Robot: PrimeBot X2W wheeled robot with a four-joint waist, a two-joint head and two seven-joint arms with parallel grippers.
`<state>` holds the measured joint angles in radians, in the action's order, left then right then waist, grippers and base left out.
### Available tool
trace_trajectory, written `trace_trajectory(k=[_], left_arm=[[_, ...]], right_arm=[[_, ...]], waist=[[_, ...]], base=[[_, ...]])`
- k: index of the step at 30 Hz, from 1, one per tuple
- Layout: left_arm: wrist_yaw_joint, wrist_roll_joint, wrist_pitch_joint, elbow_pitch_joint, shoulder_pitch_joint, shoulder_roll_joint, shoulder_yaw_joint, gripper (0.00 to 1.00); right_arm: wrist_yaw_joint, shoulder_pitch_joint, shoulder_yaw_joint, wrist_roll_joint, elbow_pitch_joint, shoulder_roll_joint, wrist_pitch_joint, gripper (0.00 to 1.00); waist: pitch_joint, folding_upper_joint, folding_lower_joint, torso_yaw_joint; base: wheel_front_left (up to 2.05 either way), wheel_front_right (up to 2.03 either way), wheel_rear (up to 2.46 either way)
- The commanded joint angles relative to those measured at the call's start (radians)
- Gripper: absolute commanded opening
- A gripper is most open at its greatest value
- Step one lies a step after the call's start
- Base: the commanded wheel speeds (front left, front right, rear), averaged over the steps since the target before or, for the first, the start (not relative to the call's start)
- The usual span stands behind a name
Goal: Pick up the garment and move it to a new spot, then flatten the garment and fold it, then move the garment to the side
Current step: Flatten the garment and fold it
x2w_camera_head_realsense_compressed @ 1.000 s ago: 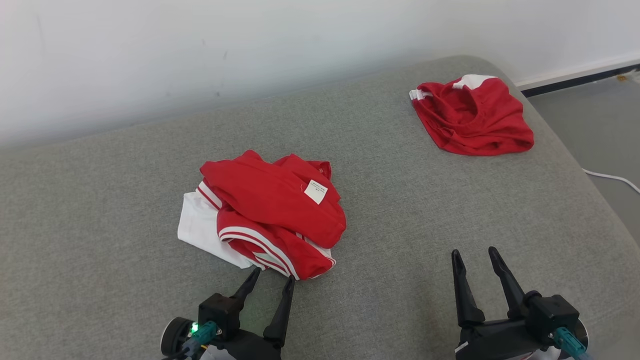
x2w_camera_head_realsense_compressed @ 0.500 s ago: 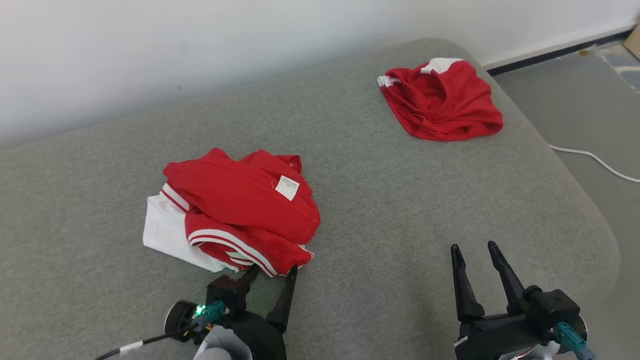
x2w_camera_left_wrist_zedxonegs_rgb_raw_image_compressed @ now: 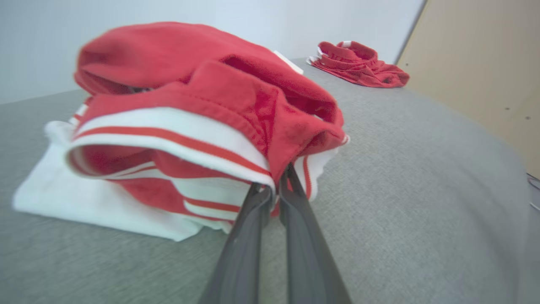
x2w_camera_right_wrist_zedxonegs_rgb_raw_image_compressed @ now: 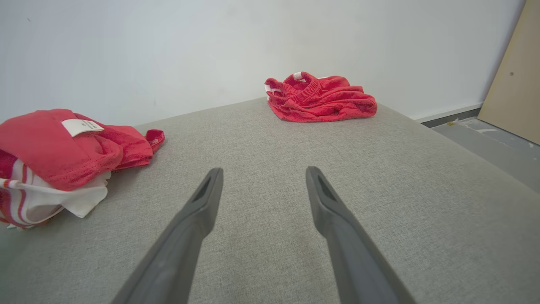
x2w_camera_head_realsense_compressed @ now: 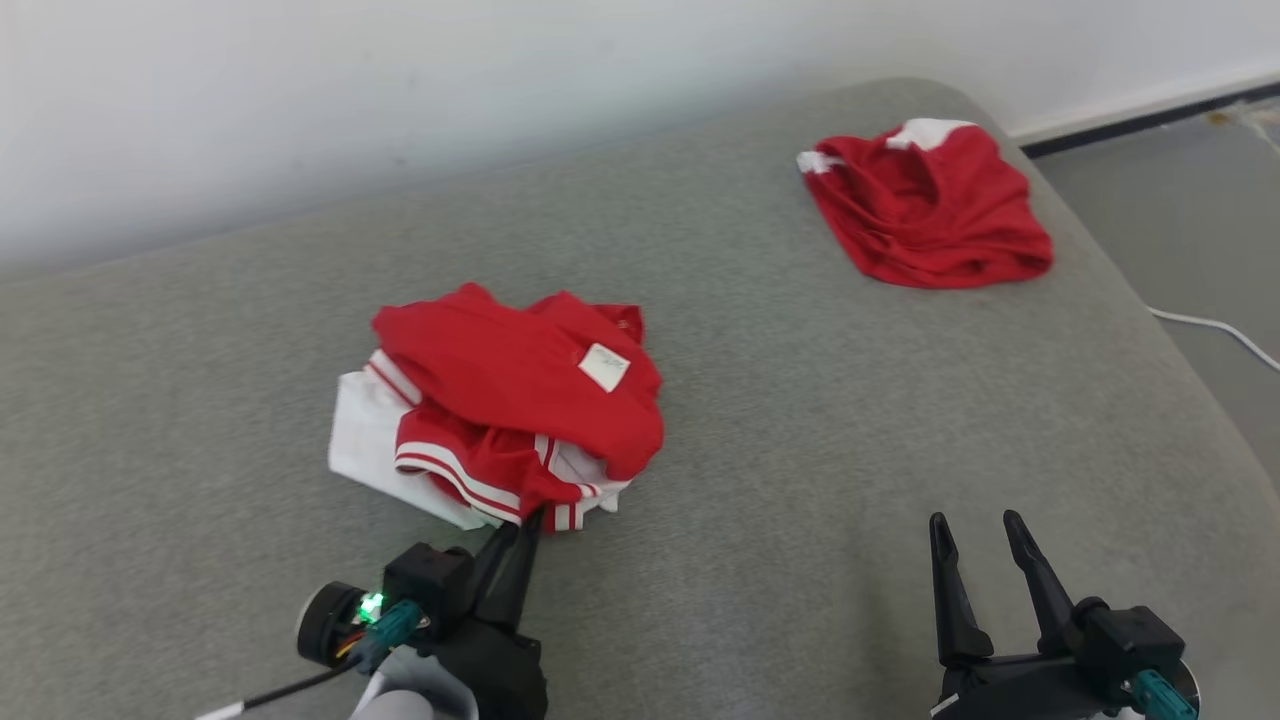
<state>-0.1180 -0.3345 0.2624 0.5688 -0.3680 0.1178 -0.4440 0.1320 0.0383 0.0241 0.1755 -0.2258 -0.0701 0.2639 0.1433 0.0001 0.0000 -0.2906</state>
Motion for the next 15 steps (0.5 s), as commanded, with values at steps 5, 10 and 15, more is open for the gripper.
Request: trace_trajectory(k=[5,10,15], left_arm=[[0.03,0.015,-0.037,-0.123,0.076,0.076,0.012,0.0],[0.059,0.0,-0.088,-0.235,0.154,0.135,0.035,0.0],[0.111,-0.038,-0.13,-0.338,0.271,0.205,0.099,0.0]], right_arm=[[-0.002,-0.015,-0.003,0.008,0.0,0.006,0.0,1.0],[-0.002,-0.018,-0.012,0.013,-0.007,0.009,0.0,1.0],[-0.002,-0.026,-0.015,0.014,-0.015,0.012,0.0,1.0]], waist=[[-0.074,-0.0001,0.0,0.203],[-0.085,-0.0001,0.0,0.258],[-0.098,-0.0001,0.0,0.289]], base=[[0.0,0.0,0.0],[0.0,0.0,0.0],[0.0,0.0,0.0]])
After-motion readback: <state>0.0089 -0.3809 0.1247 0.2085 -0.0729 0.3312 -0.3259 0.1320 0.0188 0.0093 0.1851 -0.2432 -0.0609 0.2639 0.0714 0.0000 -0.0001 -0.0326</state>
